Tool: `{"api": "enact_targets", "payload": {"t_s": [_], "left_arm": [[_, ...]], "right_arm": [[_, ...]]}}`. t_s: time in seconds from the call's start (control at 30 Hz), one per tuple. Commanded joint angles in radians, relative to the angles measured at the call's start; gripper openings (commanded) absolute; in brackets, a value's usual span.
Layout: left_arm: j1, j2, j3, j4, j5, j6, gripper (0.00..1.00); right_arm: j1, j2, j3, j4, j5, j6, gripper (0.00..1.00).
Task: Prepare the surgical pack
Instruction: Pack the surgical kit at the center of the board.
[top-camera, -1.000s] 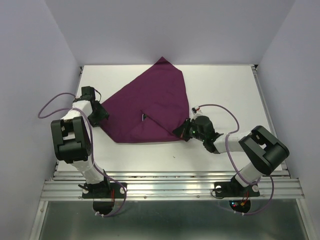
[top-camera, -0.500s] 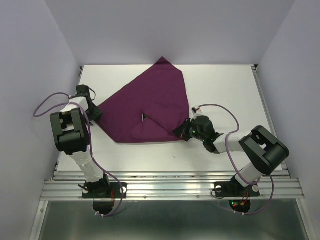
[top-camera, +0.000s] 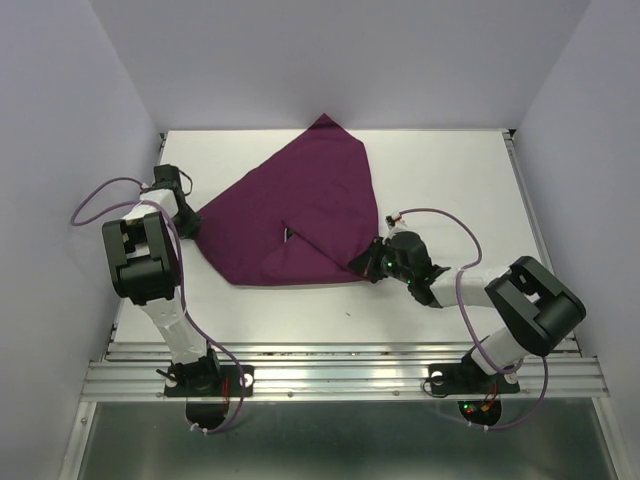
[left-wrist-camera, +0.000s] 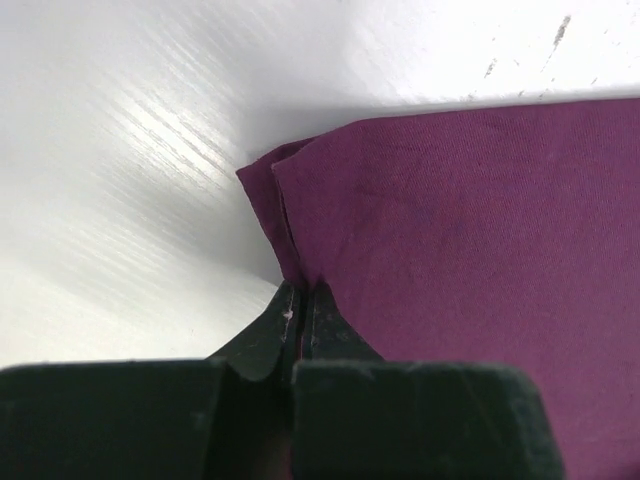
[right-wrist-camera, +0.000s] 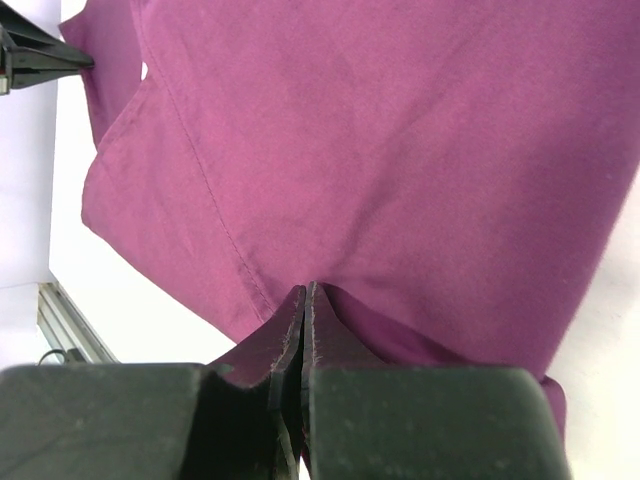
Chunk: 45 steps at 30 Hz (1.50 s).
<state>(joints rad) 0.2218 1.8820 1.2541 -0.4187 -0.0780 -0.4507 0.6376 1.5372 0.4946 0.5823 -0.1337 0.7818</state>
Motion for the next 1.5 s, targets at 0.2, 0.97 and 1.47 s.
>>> {"api": "enact_targets", "payload": {"t_s": [0.2, 0.97, 1.47], "left_arm": [[-0.091, -0.263, 0.050, -0.023, 0.073, 0.090, 0.00], [-0.676, -0.321, 0.306, 0.015, 0.198, -0.146, 0.00], [-0.845, -0.035, 0.473, 0.150, 0.230, -0.362, 0.00]], "right_arm": [[0.014, -0.225, 0.079, -0.288, 0.129, -0.087, 0.02], [0.014, -0.253, 0.050, -0.433, 0.221, -0.088, 0.03], [0.014, -0.282, 0.039, -0.483, 0.243, -0.075, 0.03]]}}
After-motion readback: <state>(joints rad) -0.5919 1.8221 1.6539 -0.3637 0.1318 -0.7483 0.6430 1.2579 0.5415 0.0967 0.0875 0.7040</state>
